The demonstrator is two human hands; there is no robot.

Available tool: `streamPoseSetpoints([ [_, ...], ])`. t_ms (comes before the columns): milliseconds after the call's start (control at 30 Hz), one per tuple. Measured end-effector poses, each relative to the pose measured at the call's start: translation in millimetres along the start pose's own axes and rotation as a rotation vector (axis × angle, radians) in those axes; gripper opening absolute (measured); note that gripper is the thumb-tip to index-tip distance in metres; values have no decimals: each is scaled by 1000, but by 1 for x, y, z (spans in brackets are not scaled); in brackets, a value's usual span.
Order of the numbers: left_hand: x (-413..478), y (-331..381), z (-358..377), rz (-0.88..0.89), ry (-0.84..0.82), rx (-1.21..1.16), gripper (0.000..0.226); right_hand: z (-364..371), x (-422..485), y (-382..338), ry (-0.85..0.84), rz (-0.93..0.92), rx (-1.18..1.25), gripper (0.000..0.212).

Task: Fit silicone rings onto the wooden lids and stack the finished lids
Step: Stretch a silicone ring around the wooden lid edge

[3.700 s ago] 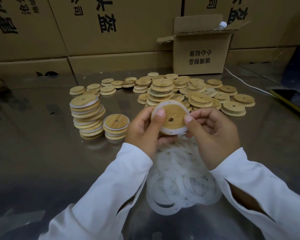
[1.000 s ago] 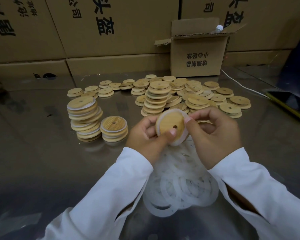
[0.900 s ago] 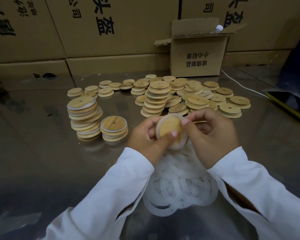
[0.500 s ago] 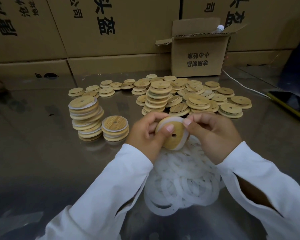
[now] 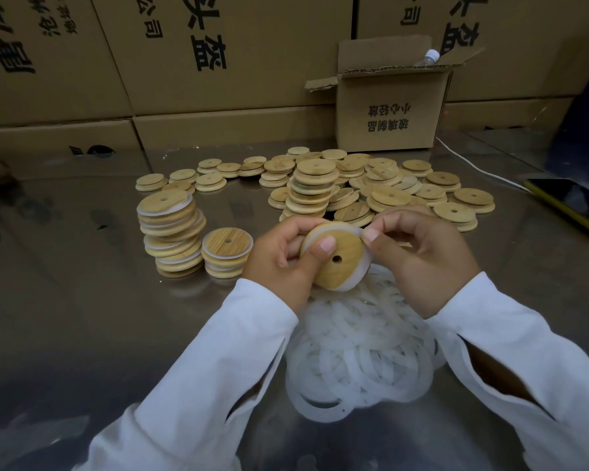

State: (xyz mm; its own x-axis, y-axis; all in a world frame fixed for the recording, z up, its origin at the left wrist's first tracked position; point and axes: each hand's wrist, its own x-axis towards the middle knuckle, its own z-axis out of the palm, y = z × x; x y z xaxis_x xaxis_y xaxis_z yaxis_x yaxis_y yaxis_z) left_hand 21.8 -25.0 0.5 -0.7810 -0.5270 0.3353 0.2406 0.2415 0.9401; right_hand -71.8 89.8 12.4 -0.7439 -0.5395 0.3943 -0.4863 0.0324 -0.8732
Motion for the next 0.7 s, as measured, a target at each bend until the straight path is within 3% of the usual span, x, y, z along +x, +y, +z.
streamPoseSetpoints([
  [233, -3, -7, 9, -44, 61, -35, 15, 8, -7, 10, 90, 44, 65, 9],
  [467, -1, -8, 11, -111, 205, -129, 11, 13, -11, 10, 132, -85, -64, 5],
  [700, 1, -6, 10, -141, 170, -151, 16, 9, -10, 8, 136, -111, -84, 7],
])
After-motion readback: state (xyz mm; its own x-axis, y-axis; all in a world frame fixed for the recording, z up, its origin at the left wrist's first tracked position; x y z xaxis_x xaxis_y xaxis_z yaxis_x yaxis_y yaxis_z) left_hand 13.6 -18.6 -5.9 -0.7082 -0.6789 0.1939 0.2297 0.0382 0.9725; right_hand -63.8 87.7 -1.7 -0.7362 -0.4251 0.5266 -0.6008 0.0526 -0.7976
